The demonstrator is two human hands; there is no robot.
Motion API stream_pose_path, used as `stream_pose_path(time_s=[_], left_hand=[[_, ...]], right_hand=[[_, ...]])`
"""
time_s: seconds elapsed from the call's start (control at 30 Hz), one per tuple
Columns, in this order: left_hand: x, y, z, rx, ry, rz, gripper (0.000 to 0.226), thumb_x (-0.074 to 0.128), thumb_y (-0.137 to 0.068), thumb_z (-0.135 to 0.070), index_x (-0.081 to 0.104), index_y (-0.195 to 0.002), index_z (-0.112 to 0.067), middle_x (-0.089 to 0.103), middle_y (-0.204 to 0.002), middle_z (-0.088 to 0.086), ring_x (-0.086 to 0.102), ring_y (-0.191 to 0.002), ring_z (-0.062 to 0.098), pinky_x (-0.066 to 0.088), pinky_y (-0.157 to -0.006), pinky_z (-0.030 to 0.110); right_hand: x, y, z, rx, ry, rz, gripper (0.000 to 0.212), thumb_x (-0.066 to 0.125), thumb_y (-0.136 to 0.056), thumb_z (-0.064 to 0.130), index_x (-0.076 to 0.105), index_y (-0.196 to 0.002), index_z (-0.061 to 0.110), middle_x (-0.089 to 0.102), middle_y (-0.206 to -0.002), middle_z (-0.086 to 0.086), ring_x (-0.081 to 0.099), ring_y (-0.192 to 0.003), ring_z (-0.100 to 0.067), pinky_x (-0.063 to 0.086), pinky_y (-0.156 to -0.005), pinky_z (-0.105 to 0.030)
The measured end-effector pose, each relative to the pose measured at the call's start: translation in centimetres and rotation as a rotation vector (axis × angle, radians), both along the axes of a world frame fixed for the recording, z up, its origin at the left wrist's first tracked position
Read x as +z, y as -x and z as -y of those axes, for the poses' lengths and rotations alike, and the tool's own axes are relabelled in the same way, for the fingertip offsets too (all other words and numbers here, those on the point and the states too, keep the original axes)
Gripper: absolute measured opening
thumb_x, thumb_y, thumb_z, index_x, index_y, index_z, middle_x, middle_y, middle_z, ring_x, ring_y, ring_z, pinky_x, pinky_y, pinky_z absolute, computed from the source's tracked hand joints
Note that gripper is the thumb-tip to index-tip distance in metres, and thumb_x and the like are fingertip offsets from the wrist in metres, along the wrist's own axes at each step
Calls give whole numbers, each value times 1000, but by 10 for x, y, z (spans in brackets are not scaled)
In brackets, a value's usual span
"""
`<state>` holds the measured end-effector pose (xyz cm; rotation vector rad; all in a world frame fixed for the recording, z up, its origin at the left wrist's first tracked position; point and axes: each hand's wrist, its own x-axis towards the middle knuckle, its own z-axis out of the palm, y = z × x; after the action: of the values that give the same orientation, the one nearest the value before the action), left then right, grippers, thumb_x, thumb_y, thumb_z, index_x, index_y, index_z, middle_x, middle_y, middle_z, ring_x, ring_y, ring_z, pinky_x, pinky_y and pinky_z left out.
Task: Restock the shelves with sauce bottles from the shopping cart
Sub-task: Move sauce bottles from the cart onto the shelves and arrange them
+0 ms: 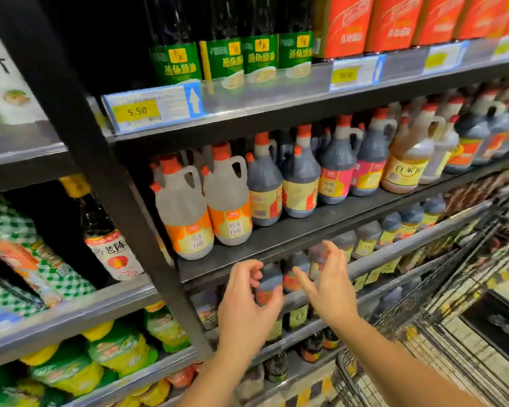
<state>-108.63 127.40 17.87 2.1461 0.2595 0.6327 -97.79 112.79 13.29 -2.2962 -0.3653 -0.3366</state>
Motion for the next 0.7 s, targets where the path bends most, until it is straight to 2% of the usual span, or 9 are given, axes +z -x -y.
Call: stream_pose_path(time_s=[0.17, 0.3, 0.4, 0.53, 0.6, 0.7], left_hand=[[-44, -50, 49, -245, -72, -160, 40, 57, -74, -54, 43, -109, -40, 50, -98, -20, 52, -90, 2, 48, -72, 24], [-92, -86, 93, -417, -125, -363, 48, 70, -78, -47, 38, -112, -36, 48, -101, -14, 52, -88, 11, 48, -74, 28], [-130, -106, 124, -513, -149, -536, 69, 71, -79, -50, 35, -135, -29, 46, -122, -9, 52, -109, 13, 45, -78, 20], [-179, -130, 158, -607, -249, -705, 87, 69, -83, -51, 28, -150, -14, 37, -147, 3, 37, -137, 21, 34, -106, 29], [-198, -139, 171, -607, -324, -793, 87, 69, -83, -50, 29, -149, -10, 36, -150, 9, 35, -139, 25, 33, -111, 35], [-231, -145, 180, -589, -407, -818, 84, 75, -80, -43, 39, -143, -2, 46, -142, 19, 43, -132, 32, 37, -107, 38]], right_hand=[[-50, 13, 82, -206, 45, -213, 79, 59, -84, 58, 28, -144, 16, 36, -125, 1, 51, -109, -19, 52, -71, -32], [-88, 38, 147, -418, 73, -373, 81, 57, -82, 64, 28, -143, 18, 37, -131, -1, 52, -113, -18, 52, -84, -34], [-119, 65, 186, -579, 107, -493, 86, 46, -80, 75, 25, -144, 22, 37, -139, -3, 47, -121, -18, 52, -89, -43], [-160, 102, 229, -860, 288, -642, 90, 40, -82, 76, 29, -146, 14, 42, -139, -11, 42, -125, -25, 47, -94, -38], [-177, 119, 248, -1002, 360, -725, 86, 44, -84, 70, 36, -142, 7, 43, -139, -15, 39, -127, -29, 43, -100, -39], [-200, 147, 271, -1221, 321, -812, 77, 62, -80, 55, 42, -134, 4, 46, -134, -19, 41, -125, -33, 44, -102, -45]])
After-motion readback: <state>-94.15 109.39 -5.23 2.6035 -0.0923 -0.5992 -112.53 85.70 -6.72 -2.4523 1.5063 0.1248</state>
